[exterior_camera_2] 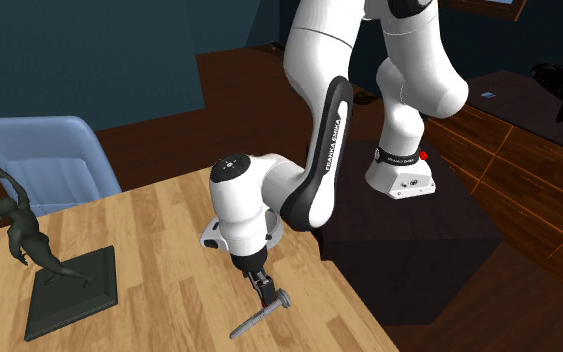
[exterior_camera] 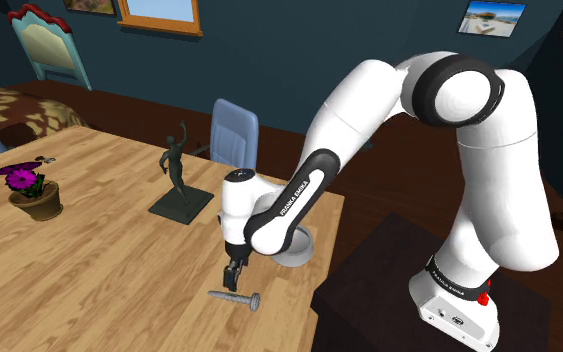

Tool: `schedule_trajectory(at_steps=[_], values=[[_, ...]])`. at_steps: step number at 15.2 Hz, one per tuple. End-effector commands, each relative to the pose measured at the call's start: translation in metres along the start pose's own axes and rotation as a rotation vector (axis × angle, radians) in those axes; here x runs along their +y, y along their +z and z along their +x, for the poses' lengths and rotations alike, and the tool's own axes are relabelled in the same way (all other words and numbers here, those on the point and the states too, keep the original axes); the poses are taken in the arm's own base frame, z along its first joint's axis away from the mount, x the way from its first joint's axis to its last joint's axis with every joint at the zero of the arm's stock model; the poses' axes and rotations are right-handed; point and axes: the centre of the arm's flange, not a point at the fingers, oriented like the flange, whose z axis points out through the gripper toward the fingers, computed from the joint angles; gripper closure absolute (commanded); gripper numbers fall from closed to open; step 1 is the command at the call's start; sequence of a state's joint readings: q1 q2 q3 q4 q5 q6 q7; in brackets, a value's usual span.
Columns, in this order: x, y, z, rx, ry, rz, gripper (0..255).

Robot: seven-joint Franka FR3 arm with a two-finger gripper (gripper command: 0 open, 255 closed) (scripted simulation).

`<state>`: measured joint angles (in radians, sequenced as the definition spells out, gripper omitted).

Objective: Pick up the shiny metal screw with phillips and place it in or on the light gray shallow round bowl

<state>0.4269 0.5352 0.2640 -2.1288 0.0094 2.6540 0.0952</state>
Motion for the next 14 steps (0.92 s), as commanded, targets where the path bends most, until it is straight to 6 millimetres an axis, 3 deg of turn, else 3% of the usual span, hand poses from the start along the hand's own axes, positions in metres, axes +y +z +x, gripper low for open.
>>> schedule_trajectory(at_steps=[1,9,14], values=[[-0.014,0.023,0.010,0.002,-0.030,0.004,0],[-0.015,0.064,0.011,0.002,-0.032,0.004,0],[-0.015,0.064,0.011,0.002,-0.032,0.004,0]])
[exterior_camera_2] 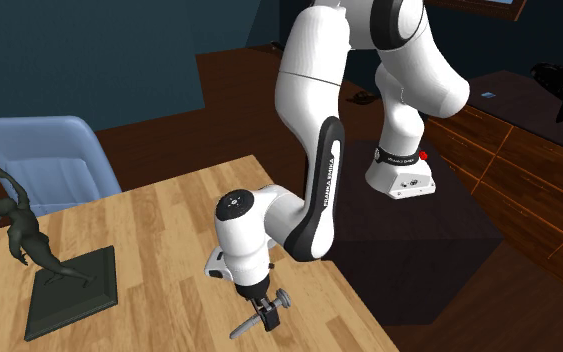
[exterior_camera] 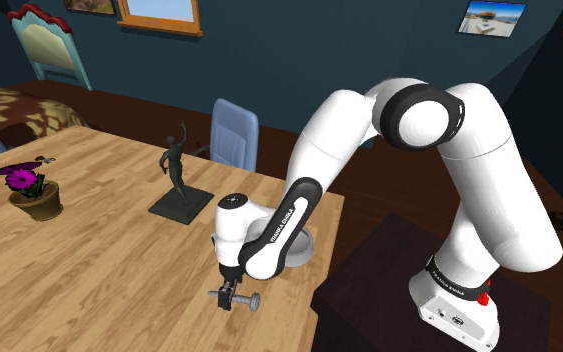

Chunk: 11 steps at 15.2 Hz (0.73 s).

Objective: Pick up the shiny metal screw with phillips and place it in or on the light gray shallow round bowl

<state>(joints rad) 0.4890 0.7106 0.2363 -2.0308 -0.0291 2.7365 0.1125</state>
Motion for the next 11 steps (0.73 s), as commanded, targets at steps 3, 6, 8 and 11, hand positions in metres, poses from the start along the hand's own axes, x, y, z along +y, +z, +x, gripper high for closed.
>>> schedule_trajectory(at_steps=[3,6,8,11], values=[[0.0000,0.0001,0.0000,0.000,0.000,0.000,0],[0.0000,0.0001,0.0000,0.000,0.000,0.000,255],[0.0000,0.0001,0.0000,0.000,0.000,0.000,255],[0.0000,0.0001,0.0000,0.000,0.000,0.000,255]])
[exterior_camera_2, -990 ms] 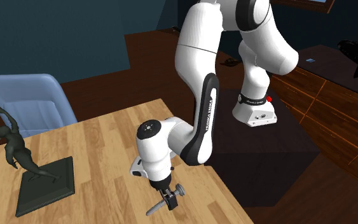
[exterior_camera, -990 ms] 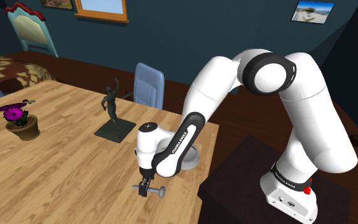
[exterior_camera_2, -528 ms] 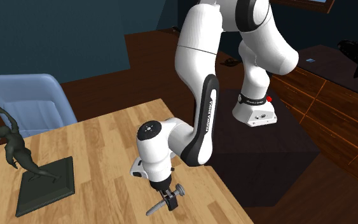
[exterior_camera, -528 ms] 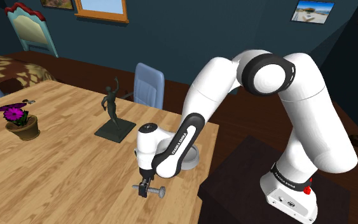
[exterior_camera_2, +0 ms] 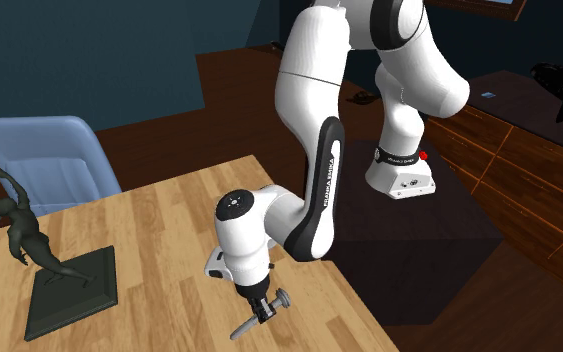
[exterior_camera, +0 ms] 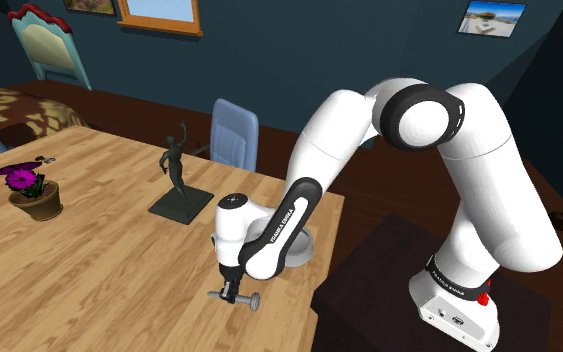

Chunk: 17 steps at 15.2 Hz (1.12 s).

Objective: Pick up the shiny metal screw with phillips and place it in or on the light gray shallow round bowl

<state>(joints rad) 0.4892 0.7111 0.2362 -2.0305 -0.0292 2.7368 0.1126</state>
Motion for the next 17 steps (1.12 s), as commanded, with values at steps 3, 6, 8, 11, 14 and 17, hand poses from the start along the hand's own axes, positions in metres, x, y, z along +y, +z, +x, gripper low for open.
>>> schedule_trajectory(at_steps=[3,6,8,11,14,17], values=[[-0.001,-0.005,0.000,0.000,0.000,0.000,255],[-0.003,-0.021,0.000,0.000,0.000,0.000,255],[-0.004,-0.031,0.000,0.000,0.000,0.000,255],[-0.007,-0.047,0.000,0.000,0.000,0.000,255],[-0.009,-0.063,0.000,0.000,0.000,0.000,255],[-0.011,-0.078,0.000,0.000,0.000,0.000,255]])
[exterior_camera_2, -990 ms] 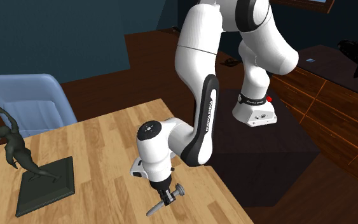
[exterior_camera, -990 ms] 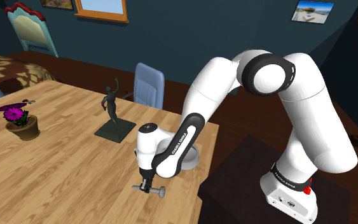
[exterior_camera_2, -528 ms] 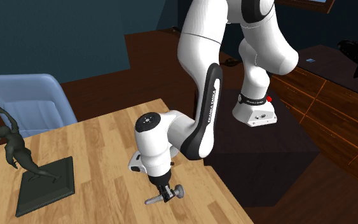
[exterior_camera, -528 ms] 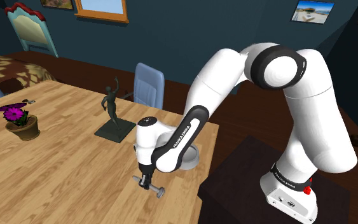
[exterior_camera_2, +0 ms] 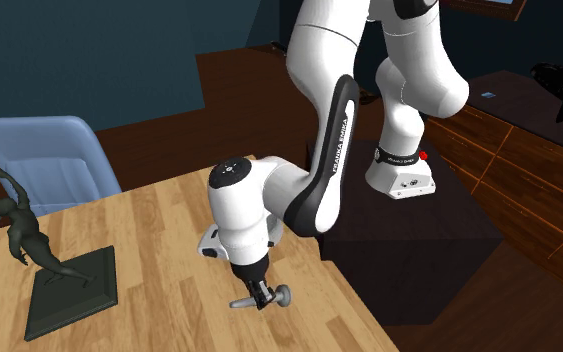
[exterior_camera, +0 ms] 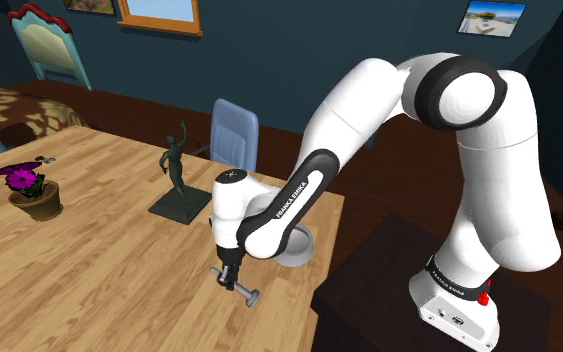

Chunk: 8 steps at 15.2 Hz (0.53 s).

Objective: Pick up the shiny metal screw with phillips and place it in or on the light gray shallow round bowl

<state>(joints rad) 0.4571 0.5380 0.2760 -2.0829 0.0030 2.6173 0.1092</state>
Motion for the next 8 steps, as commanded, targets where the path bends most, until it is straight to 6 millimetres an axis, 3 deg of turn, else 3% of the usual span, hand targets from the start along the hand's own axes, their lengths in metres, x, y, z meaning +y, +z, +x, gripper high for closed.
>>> schedule_trajectory(at_steps=[1,8], values=[[-0.001,-0.011,0.000,0.000,0.000,0.000,255],[-0.006,-0.046,0.000,0.000,0.000,0.000,255]])
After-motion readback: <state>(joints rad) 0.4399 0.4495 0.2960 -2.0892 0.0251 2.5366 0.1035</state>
